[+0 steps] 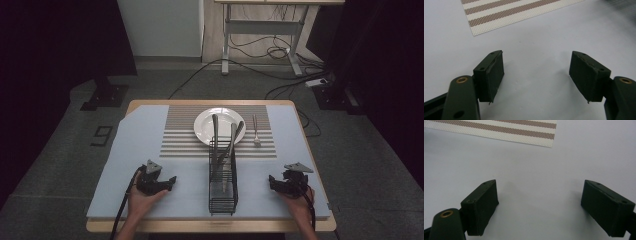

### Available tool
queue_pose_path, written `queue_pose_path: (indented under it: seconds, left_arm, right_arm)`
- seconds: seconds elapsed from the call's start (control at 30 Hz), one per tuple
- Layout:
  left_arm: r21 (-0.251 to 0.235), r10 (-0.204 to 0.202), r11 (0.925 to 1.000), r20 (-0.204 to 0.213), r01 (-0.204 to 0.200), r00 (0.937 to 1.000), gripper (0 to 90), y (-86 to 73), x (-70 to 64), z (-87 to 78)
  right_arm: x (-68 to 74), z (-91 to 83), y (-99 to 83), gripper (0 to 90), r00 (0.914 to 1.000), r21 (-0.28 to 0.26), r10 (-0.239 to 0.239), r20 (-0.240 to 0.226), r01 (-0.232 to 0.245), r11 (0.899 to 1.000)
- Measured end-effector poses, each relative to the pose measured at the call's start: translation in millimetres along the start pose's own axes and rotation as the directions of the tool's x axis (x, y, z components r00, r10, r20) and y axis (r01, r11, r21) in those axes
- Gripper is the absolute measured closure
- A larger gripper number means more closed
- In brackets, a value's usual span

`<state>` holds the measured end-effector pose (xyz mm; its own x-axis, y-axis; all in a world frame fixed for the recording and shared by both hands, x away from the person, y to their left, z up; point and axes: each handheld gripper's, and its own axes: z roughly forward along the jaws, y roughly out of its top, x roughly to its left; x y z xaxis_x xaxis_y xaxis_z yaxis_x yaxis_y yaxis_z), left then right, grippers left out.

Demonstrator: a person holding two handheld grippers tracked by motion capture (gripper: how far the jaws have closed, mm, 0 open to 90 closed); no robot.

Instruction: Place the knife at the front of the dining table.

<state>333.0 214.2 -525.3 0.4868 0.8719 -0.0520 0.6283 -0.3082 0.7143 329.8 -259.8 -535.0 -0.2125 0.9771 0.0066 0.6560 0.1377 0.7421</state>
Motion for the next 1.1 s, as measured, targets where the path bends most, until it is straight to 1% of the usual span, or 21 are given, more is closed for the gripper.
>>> queue_pose_path:
  seconds: [0.13, 0.17, 0.2, 0.3, 0.37, 0.4, 0.43, 0.47, 0.5, 0.53, 0.57, 0.6, 0.63, 0.77, 0.8, 0.83, 0.87, 0.93, 0.97, 1.0, 1.1]
  left_arm:
    - [-0.007, -0.003, 1.0000, -0.005, 0.003, 1.0000, 29.3, 0.2, -0.1, -0.6]
    - [-0.017, -0.001, 0.9999, -0.008, 0.001, 1.0000, 29.3, 1.0, -0.5, -2.3]
    - [-0.035, -0.009, 0.9994, -0.005, 0.009, 0.9999, 30.4, 2.5, -1.3, -5.1]
    - [-0.093, -0.014, 0.9955, 0.009, 0.015, 0.9999, 31.3, 13.2, -4.1, -19.2]
    - [-0.115, 0.000, 0.9933, 0.021, 0.003, 0.9998, 31.4, 21.7, -8.6, -26.3]
    - [-0.115, 0.000, 0.9933, 0.021, 0.003, 0.9998, 31.2, 21.7, -8.6, -26.3]
    - [-0.123, 0.009, 0.9924, 0.032, -0.005, 0.9995, 31.2, 29.4, -12.1, -29.5]
    - [-0.123, 0.009, 0.9924, 0.032, -0.005, 0.9995, 31.2, 29.4, -12.1, -29.5]
    - [-0.138, 0.012, 0.9904, 0.047, -0.005, 0.9988, 31.3, 38.9, -14.8, -32.7]
    - [-0.138, 0.012, 0.9904, 0.047, -0.005, 0.9988, 31.3, 38.9, -14.8, -32.7]
    - [-0.149, 0.015, 0.9888, 0.065, -0.005, 0.9978, 31.7, 51.1, -16.5, -36.2]
    - [-0.149, 0.015, 0.9888, 0.065, -0.005, 0.9978, 32.3, 51.1, -16.5, -36.2]
    - [-0.159, 0.011, 0.9872, 0.087, 0.003, 0.9961, 33.3, 61.1, -17.6, -39.3]
    - [-0.191, 0.027, 0.9816, 0.132, -0.002, 0.9909, 34.8, 87.4, -21.1, -44.4]
    - [-0.201, 0.034, 0.9796, 0.155, -0.002, 0.9873, 35.9, 100.4, -24.0, -42.8]
    - [-0.202, 0.038, 0.9794, 0.159, -0.005, 0.9865, 36.1, 104.8, -25.1, -41.8]
    - [-0.202, 0.038, 0.9794, 0.159, -0.005, 0.9865, 36.4, 104.8, -25.1, -41.8]
    - [-0.206, 0.043, 0.9785, 0.172, -0.007, 0.9841, 36.9, 116.3, -28.5, -37.6]
    - [-0.205, 0.054, 0.9787, 0.178, -0.017, 0.9826, 38.4, 124.0, -32.4, -34.0]
    - [-0.205, 0.054, 0.9787, 0.178, -0.017, 0.9826, 38.8, 124.0, -32.4, -34.0]
    - [-0.198, 0.066, 0.9797, 0.179, -0.030, 0.9816, 39.8, 134.0, -37.9, -28.0]
  right_arm:
    - [0.2, 0.0, -0.2, 13.8, 1.0000, -0.001, -0.001, 0.001, 0.001, 1.000]
    - [0.1, 0.0, -0.3, 13.9, 1.0000, -0.002, -0.002, 0.001, 0.002, 1.000]
    - [0.2, 0.0, -0.3, 13.9, 1.0000, -0.002, -0.002, 0.001, 0.002, 1.000]
    - [0.5, -0.2, -0.4, 14.0, 1.0000, -0.002, -0.002, 0.002, 0.002, 1.000]
    - [0.5, -0.2, -0.4, 14.0, 1.0000, -0.002, -0.002, 0.002, 0.002, 1.000]
    - [0.5, -0.2, -0.4, 14.0, 1.0000, -0.002, -0.002, 0.002, 0.002, 1.000]
    - [0.4, -0.2, -0.4, 14.0, 1.0000, -0.002, -0.002, 0.002, 0.002, 1.000]
    - [0.4, -0.2, -0.4, 14.0, 1.0000, -0.002, -0.002, 0.002, 0.002, 1.000]
    - [0.4, -0.2, -0.4, 14.0, 1.0000, -0.002, -0.002, 0.002, 0.002, 1.000]
    - [0.4, -0.2, -0.4, 14.0, 1.0000, -0.002, -0.002, 0.002, 0.002, 1.000]
    - [0.5, -0.2, -0.4, 14.0, 1.0000, -0.002, -0.001, 0.001, 0.001, 1.000]
    - [0.5, -0.2, -0.4, 14.0, 1.0000, -0.002, -0.001, 0.001, 0.001, 1.000]
    - [0.2, -0.2, -0.5, 14.0, 1.0000, -0.002, -0.004, 0.002, 0.004, 1.000]
    - [0.2, -0.2, -0.5, 14.0, 1.0000, -0.003, -0.004, 0.002, 0.004, 1.000]
    - [0.2, -0.2, -0.5, 14.0, 1.0000, -0.003, -0.002, 0.001, 0.002, 1.000]
    - [0.2, -0.2, -0.5, 14.0, 1.0000, -0.003, 0.000, 0.001, 0.000, 1.000]
    - [0.2, -0.2, -0.5, 14.0, 1.0000, -0.003, 0.000, 0.001, 0.000, 1.000]
    - [0.2, -0.3, -0.6, 14.0, 1.0000, -0.003, 0.000, 0.001, 0.000, 1.000]
    - [0.2, -0.4, -0.6, 14.0, 1.0000, -0.003, 0.000, 0.000, 0.000, 1.000]
    - [0.2, -0.4, -0.6, 14.0, 1.0000, -0.003, 0.000, 0.000, 0.000, 1.000]
    - [0.1, -0.4, -0.6, 14.1, 1.0000, -0.004, 0.004, -0.001, -0.004, 1.000]
